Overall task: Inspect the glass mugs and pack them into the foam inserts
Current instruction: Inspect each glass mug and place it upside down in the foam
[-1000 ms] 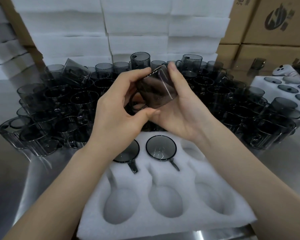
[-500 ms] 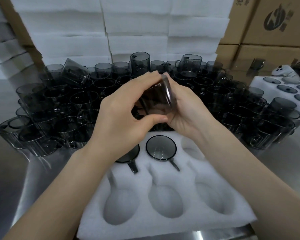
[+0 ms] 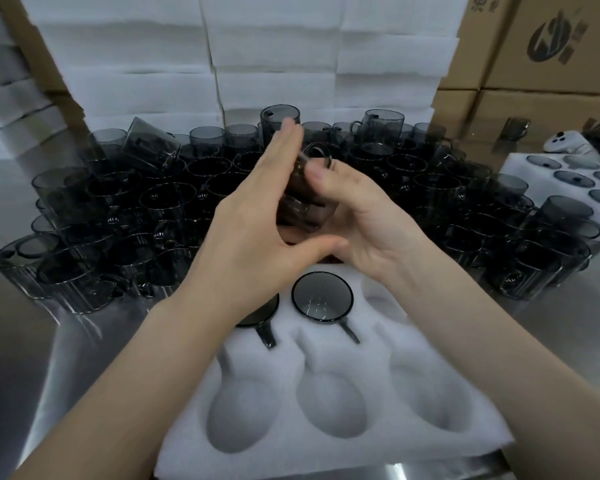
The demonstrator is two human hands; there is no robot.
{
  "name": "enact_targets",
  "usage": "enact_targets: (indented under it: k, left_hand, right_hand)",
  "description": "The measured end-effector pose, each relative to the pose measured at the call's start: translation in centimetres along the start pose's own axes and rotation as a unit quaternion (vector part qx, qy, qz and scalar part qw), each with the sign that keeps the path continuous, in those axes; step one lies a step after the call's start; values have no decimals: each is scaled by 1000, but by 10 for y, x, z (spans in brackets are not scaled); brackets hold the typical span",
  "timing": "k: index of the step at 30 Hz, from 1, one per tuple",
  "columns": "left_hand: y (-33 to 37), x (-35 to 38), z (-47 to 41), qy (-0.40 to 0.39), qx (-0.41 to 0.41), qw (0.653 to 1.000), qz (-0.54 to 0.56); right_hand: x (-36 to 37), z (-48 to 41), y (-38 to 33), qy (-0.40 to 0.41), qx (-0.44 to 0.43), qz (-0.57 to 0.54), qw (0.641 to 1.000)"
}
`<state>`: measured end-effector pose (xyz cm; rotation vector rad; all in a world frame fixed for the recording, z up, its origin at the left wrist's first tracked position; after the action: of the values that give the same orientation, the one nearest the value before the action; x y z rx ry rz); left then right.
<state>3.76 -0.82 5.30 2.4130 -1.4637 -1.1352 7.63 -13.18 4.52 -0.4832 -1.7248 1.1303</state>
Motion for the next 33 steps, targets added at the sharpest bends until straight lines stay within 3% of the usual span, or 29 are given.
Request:
enact_targets:
  k: [6,17,25,31,33]
  left_hand:
    - [0,-2,1,48,-22,999,8]
    - [1,-1,2,20,32,999,11]
    - [-1,-6,2,56,-27,994,96]
    - [-5,-6,2,66,-33,988,133]
    - [-8,-5,1,67,-71,978,182]
  right_hand:
    - [0,0,-1,52,-57,90,993]
    - [-4,-3,-6,53,-29,6,998]
    - [-4,7,-9,-52,69,100,991]
    - [-11,11,-20,-76,48,123,988]
    - [-15,13,-27,-81,36,127,988]
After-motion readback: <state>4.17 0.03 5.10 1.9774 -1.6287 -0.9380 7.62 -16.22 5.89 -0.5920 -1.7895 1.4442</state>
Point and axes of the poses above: each hand's wrist, its own z-axis away from the middle knuckle, its own x-axis out of the palm, y = z × x, the point moved 3 cm from there along -z, towards the middle knuckle, and after that the axes turned 5 degrees about x, right-handed, at the moved point
